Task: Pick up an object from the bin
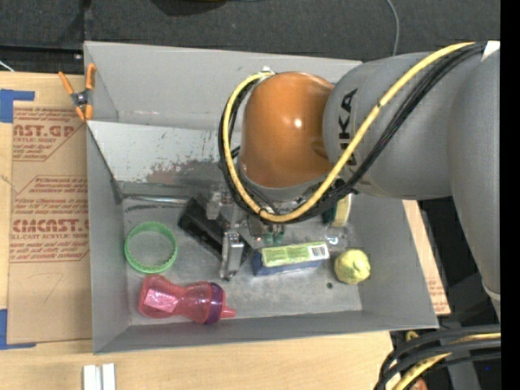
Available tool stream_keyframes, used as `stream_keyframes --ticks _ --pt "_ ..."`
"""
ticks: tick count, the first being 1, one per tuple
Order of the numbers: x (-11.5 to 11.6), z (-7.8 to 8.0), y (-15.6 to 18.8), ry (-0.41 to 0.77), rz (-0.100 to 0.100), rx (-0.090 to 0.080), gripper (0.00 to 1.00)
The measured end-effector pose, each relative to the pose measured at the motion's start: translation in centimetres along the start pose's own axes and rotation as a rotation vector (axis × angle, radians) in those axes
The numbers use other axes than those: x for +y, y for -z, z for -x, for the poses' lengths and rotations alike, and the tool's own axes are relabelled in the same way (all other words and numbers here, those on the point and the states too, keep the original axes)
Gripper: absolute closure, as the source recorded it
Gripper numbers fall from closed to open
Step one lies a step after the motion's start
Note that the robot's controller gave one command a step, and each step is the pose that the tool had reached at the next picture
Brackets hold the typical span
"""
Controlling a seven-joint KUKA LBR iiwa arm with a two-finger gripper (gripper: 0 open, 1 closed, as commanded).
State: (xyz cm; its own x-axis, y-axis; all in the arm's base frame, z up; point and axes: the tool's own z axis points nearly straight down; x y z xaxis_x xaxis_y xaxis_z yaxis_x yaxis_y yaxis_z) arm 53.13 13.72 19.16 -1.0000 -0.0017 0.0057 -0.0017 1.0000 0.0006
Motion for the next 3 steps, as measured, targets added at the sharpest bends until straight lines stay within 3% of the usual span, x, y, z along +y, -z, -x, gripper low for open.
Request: stream_keyframes --ticks 1,2,3 --pt "-0.1 0.2 0.3 -0.002 0.001 -0.007 0.00" --pt "3.8 -4.4 -11.2 0.215 -0.001 0.003 0.00" --pt "3.0 -3.7 -9.6 0.210 0.002 -0.006 0.00"
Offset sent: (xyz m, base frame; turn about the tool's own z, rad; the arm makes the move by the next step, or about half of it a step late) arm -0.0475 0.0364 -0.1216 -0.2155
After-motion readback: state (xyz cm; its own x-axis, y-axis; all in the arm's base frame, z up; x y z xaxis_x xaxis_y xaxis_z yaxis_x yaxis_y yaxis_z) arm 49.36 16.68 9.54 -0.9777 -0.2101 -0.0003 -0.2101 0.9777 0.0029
